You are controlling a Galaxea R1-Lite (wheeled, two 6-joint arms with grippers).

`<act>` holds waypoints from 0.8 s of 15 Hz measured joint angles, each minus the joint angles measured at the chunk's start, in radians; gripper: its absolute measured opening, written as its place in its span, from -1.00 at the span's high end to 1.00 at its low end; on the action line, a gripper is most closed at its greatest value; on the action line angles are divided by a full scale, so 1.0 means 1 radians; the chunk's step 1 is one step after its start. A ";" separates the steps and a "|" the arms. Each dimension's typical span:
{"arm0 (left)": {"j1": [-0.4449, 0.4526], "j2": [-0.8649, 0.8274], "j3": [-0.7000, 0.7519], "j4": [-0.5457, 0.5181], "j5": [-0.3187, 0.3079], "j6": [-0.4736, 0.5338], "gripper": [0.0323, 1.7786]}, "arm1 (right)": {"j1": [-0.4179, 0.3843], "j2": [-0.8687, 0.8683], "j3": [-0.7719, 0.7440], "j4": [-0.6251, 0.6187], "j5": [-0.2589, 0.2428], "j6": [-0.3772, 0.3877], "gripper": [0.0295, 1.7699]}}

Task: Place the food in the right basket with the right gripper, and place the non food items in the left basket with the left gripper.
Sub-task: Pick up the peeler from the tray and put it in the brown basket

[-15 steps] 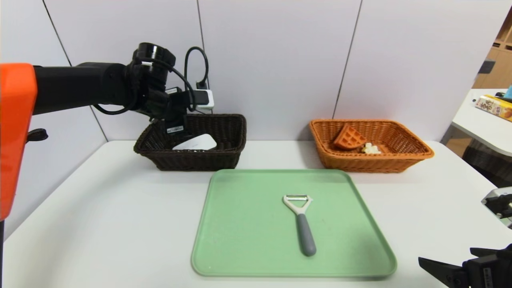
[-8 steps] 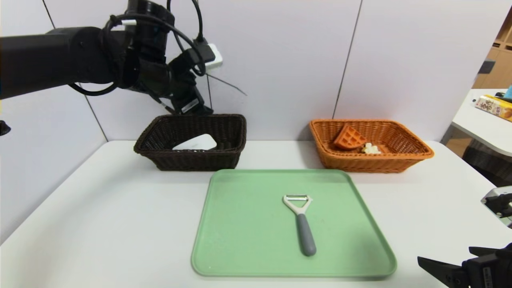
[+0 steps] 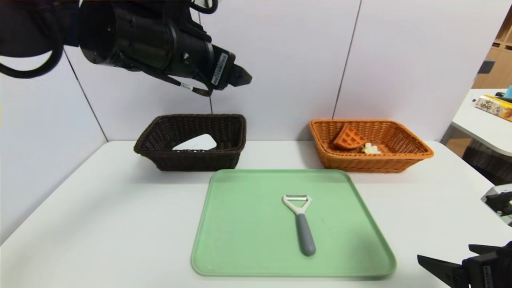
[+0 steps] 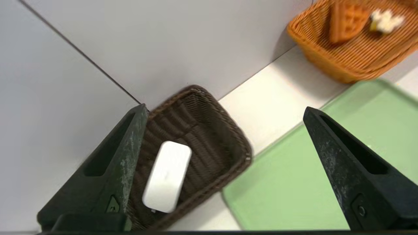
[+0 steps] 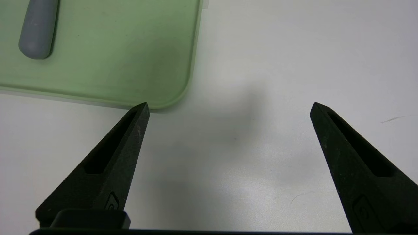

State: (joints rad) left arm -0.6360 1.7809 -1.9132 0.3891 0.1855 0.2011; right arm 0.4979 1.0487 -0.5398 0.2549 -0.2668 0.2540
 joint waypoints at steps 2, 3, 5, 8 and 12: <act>-0.082 -0.038 0.036 0.010 0.119 -0.152 -0.90 | 0.000 -0.001 -0.004 0.000 0.001 -0.007 -0.92; -0.121 -0.048 0.049 0.022 0.174 -0.219 -0.90 | 0.000 -0.001 -0.007 0.000 0.001 -0.011 -0.92; -0.196 -0.058 0.063 0.073 0.272 -0.364 -0.90 | 0.000 -0.001 -0.011 0.000 0.000 -0.019 -0.92; -0.310 -0.046 0.066 0.196 0.329 -0.558 -0.90 | 0.000 -0.001 -0.015 0.000 0.000 -0.020 -0.92; -0.409 0.023 0.046 0.299 0.356 -0.688 -0.90 | 0.000 -0.009 -0.015 0.000 -0.001 -0.020 -0.92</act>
State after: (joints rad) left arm -1.0449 1.8040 -1.8674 0.6879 0.5415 -0.4872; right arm 0.4983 1.0400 -0.5551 0.2549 -0.2683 0.2343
